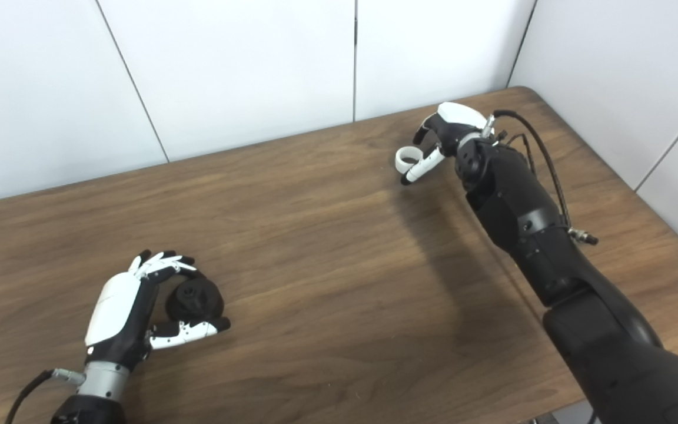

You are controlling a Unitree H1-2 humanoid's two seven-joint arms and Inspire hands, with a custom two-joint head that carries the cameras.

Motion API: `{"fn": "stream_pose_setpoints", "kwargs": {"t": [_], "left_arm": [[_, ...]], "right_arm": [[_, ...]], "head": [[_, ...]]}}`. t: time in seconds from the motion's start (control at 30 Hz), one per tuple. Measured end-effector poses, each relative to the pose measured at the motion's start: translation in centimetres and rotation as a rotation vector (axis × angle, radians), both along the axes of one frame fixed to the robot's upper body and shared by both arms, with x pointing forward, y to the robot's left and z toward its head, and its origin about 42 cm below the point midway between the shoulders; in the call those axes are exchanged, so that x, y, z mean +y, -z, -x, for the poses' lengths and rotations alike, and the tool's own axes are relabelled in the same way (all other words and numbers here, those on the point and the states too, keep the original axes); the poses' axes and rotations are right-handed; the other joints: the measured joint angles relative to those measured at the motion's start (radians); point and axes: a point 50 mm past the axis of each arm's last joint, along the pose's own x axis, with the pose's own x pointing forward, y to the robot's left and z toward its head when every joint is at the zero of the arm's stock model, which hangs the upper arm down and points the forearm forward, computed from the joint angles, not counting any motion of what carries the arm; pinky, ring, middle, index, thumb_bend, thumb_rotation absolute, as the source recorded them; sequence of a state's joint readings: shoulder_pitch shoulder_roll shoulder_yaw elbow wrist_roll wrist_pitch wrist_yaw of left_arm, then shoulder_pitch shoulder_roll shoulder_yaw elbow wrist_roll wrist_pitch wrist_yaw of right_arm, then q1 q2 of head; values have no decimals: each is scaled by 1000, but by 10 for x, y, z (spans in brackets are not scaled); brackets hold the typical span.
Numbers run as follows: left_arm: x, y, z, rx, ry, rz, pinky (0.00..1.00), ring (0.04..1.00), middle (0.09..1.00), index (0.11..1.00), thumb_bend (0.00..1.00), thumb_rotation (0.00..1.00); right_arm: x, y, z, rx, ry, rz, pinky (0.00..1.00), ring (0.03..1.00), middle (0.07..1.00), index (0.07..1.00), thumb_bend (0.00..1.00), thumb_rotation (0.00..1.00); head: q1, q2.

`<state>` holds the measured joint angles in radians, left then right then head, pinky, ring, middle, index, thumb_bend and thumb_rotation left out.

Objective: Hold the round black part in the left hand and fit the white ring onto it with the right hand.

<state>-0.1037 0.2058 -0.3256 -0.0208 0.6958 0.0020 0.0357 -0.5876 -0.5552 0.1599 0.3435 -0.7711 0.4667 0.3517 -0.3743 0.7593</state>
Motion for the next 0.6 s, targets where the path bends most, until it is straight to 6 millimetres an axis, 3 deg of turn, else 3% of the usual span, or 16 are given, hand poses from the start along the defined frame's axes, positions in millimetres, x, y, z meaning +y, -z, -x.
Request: {"fn": "stream_pose_setpoints", "kwargs": {"t": [0.6], "left_arm": [[1,-2,0,-4,0,-9,1000,894,784,485,524,50]], "right_arm": [[3,2,0,6,-10,6,944,976,907,659,779,268]], "head": [[0,5]]}}
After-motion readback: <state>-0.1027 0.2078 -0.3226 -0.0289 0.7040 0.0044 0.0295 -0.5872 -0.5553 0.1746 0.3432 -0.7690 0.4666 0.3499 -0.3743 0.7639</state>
